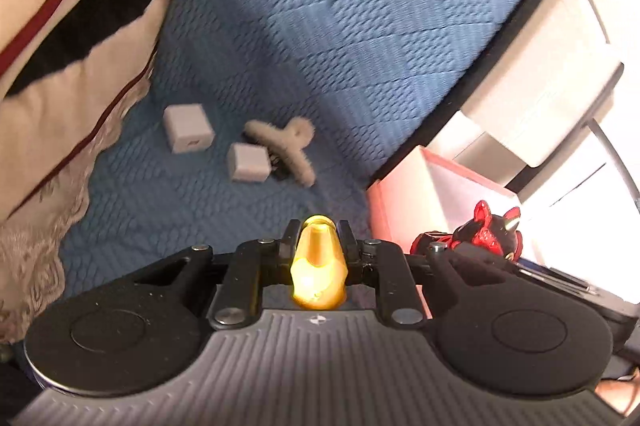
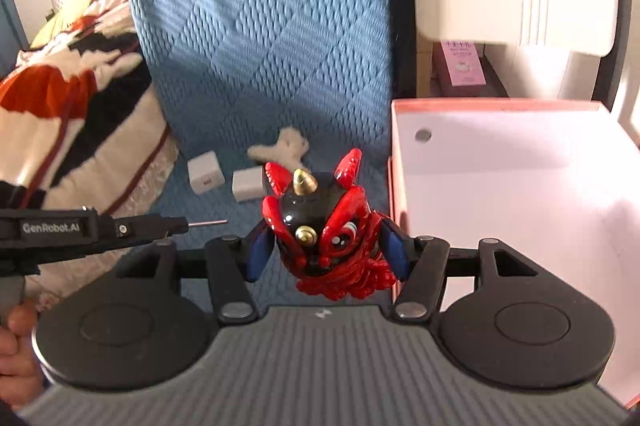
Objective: Organize rigid objects
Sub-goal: 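Carry both held items over the pink box and open both grippers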
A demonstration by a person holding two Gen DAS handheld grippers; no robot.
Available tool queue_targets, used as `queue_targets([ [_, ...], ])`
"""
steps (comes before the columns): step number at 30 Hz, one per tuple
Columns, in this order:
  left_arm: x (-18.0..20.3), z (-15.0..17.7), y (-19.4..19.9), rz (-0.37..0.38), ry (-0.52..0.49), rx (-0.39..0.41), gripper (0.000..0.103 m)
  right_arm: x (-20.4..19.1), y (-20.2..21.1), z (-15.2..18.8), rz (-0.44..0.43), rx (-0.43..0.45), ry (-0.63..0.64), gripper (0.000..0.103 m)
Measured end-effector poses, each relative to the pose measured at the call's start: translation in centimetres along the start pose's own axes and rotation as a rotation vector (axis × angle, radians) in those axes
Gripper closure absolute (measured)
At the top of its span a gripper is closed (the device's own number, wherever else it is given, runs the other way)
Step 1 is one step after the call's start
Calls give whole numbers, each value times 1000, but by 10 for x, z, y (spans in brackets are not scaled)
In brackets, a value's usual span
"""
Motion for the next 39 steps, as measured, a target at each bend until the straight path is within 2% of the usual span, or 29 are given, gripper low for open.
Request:
queue_targets([
  [9, 55, -30, 14, 43, -56, 43, 82, 15, 38, -44, -6, 70, -1, 42],
  [16, 112, -47, 28, 65, -111, 89, 82, 33, 72, -69, -12, 96, 0, 42],
  [23, 171, -56, 16, 95, -186, 77, 82, 70, 98, -75, 0, 98, -10, 42],
  [27, 191, -50, 2, 134, -159, 50, 82, 103, 106, -72, 50, 87, -32, 42],
  [33, 207, -23, -27, 114, -159, -5, 82, 150, 111, -62, 88, 53, -70, 42],
  [39, 218, 10, -62, 104, -154, -77, 82, 180, 94, -40, 104, -6, -105, 42],
])
Point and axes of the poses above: each gripper's, at about its wrist camera, not at the fingertips, and y roughly against the way its jaws point, x to its right, z to its underside, the point moved 8 cm from there along -y, roughly the way its jaws point, and after that the axes turned 6 degrees about -y, right-handed, at the moved point
